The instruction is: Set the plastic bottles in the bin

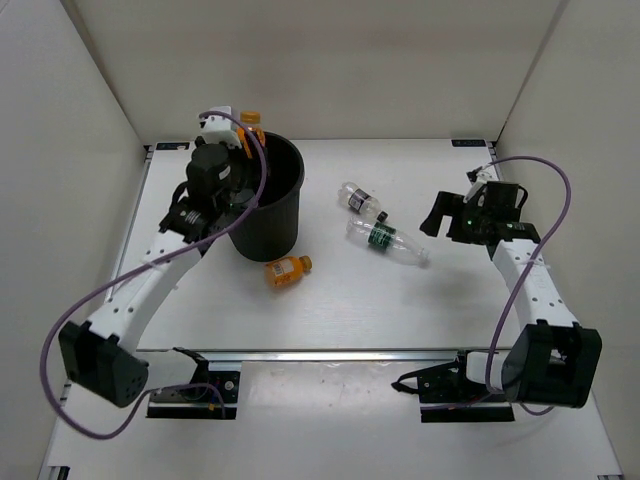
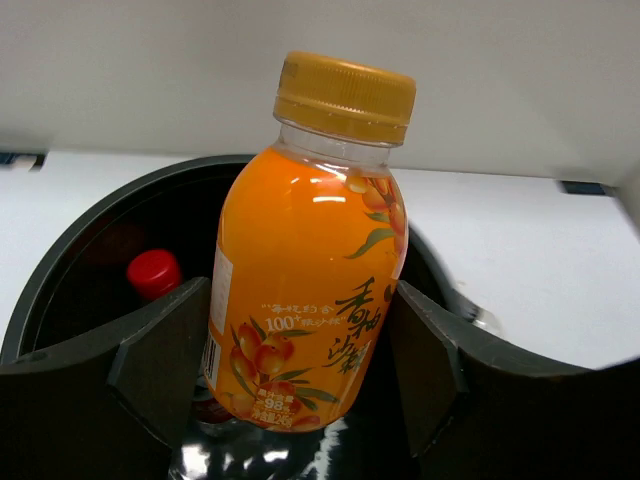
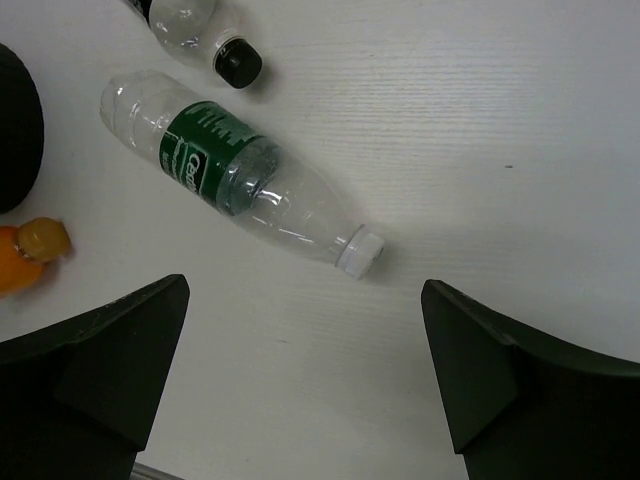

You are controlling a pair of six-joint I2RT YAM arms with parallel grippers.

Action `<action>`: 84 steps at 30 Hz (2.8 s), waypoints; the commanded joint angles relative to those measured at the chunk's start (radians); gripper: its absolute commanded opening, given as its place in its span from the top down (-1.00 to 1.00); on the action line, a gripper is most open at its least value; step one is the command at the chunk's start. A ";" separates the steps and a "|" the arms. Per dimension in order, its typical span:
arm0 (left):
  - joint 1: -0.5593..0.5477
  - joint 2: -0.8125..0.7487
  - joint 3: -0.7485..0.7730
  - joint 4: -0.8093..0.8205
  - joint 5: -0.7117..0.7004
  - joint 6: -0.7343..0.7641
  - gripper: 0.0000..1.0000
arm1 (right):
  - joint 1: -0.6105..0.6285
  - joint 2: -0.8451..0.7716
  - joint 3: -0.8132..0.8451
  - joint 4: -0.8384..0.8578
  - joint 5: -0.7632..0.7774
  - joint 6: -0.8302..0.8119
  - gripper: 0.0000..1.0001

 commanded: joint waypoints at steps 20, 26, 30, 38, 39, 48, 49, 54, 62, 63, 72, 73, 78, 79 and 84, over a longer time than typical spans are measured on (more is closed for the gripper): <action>0.057 -0.303 -0.095 -0.502 -0.257 -0.190 -0.97 | 0.165 0.331 0.181 0.141 -0.211 -0.564 -0.98; 0.206 -0.455 -0.120 -0.606 -0.255 -0.215 -0.98 | 0.191 0.513 0.319 0.113 -0.252 -0.760 -0.98; 0.183 -0.458 -0.074 -0.642 -0.316 -0.200 -0.97 | 0.171 0.676 0.503 0.004 -0.367 -0.799 -0.98; 0.197 -0.469 -0.069 -0.660 -0.348 -0.195 -0.98 | 0.194 0.822 0.582 -0.215 -0.416 -0.834 -0.88; 0.195 -0.464 -0.075 -0.659 -0.351 -0.193 -0.97 | 0.199 0.813 0.566 -0.206 -0.424 -0.829 -0.88; 0.209 -0.457 -0.105 -0.653 -0.364 -0.190 -0.97 | 0.274 0.629 0.267 0.024 -0.248 -0.658 -0.91; 0.203 -0.466 -0.109 -0.648 -0.370 -0.192 -0.96 | 0.286 0.603 0.236 0.061 -0.188 -0.633 -0.92; 0.206 -0.472 -0.100 -0.649 -0.399 -0.183 -0.97 | 0.387 0.550 0.146 0.104 -0.013 -0.561 -0.88; 0.200 -0.464 -0.098 -0.619 -0.362 -0.140 -0.97 | 0.433 0.367 0.104 0.125 -0.046 -0.472 0.02; 0.197 -0.461 -0.101 -0.620 -0.358 -0.135 -0.97 | 0.444 0.344 0.116 0.130 -0.050 -0.464 0.03; 0.194 -0.470 -0.143 -0.573 -0.263 -0.133 -0.98 | 0.646 0.252 0.475 0.400 0.056 -0.362 0.20; 0.195 -0.470 -0.155 -0.559 -0.243 -0.137 -0.98 | 0.669 0.283 0.545 0.452 0.011 -0.317 0.19; 0.186 -0.474 -0.171 -0.570 -0.187 -0.144 -0.97 | 0.708 0.560 0.881 0.657 -0.244 -0.092 0.10; 0.188 -0.480 -0.166 -0.574 -0.174 -0.143 -0.98 | 0.713 0.623 0.914 0.668 -0.258 -0.066 0.07; 0.180 -0.490 -0.163 -0.617 -0.161 -0.154 -0.98 | 0.777 0.787 1.103 0.662 -0.300 0.004 -0.02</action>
